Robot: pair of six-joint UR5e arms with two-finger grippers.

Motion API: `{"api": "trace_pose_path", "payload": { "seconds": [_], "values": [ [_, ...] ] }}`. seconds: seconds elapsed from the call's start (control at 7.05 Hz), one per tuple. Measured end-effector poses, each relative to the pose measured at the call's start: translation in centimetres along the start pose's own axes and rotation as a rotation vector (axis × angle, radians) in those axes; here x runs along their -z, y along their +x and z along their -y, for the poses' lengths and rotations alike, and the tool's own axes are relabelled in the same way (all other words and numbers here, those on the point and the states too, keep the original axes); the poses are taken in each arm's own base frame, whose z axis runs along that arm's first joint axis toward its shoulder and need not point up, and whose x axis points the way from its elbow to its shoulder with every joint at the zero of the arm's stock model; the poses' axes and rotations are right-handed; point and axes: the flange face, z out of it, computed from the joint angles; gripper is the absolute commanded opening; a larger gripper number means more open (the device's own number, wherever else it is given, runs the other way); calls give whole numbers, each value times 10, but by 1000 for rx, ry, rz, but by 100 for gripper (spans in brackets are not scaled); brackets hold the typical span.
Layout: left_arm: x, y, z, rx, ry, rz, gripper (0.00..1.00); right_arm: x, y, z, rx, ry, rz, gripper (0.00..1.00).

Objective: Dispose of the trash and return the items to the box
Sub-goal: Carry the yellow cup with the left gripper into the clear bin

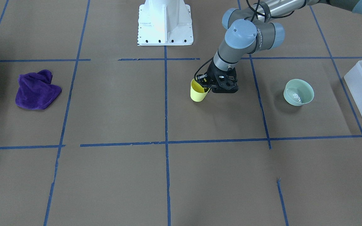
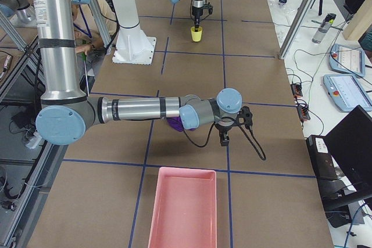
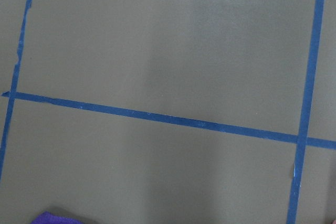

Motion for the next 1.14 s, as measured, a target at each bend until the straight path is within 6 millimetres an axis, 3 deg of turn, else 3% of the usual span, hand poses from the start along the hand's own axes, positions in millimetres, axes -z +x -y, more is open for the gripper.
{"api": "trace_pose_path", "payload": {
  "seconds": [0.14, 0.28, 0.43, 0.57, 0.85, 1.14],
  "values": [
    [45, 0, 16, 15, 59, -50, 0, -1, -3, 1, 5, -1, 1, 100],
    [98, -19, 42, 33, 143, -83, 0, -1, -5, 1, 10, -1, 2, 100],
    [142, -61, 63, 22, 212, -77, 0, -3, -9, 1, 23, 0, 5, 100],
    [171, -124, 70, -42, 243, -30, 0, -7, -14, 0, 56, 11, 11, 100],
    [221, -271, 77, -240, 247, 104, 0, -14, -22, -5, 106, 34, 33, 100],
    [249, -413, 93, -403, 206, 220, 0, -18, -30, -8, 111, 20, 87, 100]
  ]
}}
